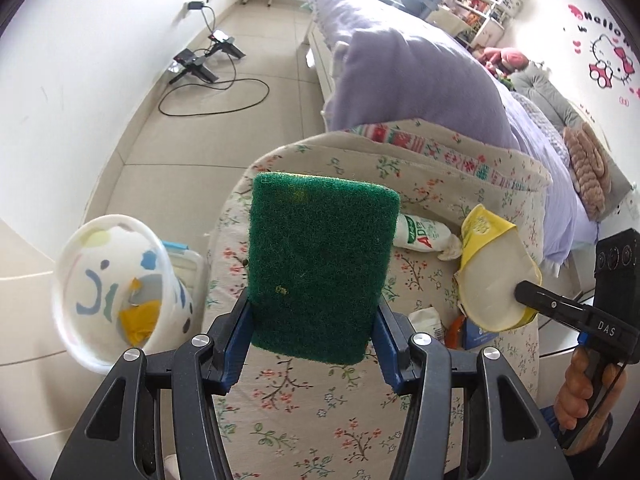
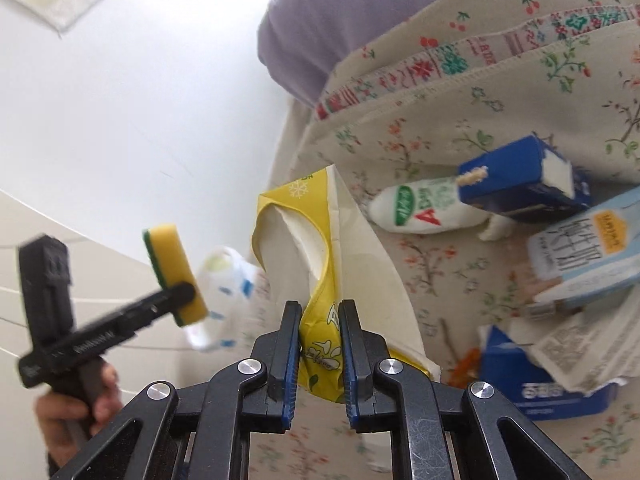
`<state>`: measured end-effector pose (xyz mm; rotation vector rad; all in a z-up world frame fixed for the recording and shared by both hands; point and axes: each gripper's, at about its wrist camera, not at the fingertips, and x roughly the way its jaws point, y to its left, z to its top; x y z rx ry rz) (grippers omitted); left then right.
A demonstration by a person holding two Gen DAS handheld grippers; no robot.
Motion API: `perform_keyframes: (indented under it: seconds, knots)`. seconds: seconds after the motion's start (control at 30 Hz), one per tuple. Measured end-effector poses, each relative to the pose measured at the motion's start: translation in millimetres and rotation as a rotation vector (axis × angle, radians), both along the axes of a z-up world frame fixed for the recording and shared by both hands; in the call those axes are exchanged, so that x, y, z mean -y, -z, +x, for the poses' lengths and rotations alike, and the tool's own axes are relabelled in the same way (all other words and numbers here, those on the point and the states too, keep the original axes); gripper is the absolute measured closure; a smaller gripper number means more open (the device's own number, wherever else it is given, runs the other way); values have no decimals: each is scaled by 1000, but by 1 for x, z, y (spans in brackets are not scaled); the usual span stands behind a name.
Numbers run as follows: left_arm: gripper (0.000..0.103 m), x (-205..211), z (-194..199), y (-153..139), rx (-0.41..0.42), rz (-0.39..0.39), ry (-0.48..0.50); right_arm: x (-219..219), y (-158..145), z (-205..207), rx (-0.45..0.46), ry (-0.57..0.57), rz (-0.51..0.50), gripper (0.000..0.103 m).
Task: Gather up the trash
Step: 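Grasp the yellow paper cup with the right tool while the left tool holds the sponge, then drop the sponge into the bucket with the left tool while the right tool drops the cup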
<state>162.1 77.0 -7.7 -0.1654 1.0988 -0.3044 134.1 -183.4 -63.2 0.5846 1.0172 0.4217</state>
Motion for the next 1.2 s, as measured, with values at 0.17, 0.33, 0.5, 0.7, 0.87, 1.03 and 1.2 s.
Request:
perform_keyframes:
  seconds: [0.17,0.33,0.5,0.7,0.87,1.03,1.2]
  knots:
    - [46,-33,4,-4,-3,-32,-64,-12,-1,7,15,-6,5,87]
    - [46,-98,9,-13,15,-73,-196,-37,3,13,8,-42,-17,87]
    - [46,-157,18,7,-59,-93,-338,-77,11,25,2,-109,-3,87]
    - [46,-180,26,31,-137,-84,-389,-135,27,45,-30,-182,4,87]
    - [42,-191,37,49,-216,-66,-421,-179,32,58,-33,-213,36,87]
    - [37,-201,33,44,-213,-89,-458,-219,43,70,-49,-229,50,87]
    - [24,-203,32,34,-180,-48,-465,-248,58,86,-61,-241,36,87]
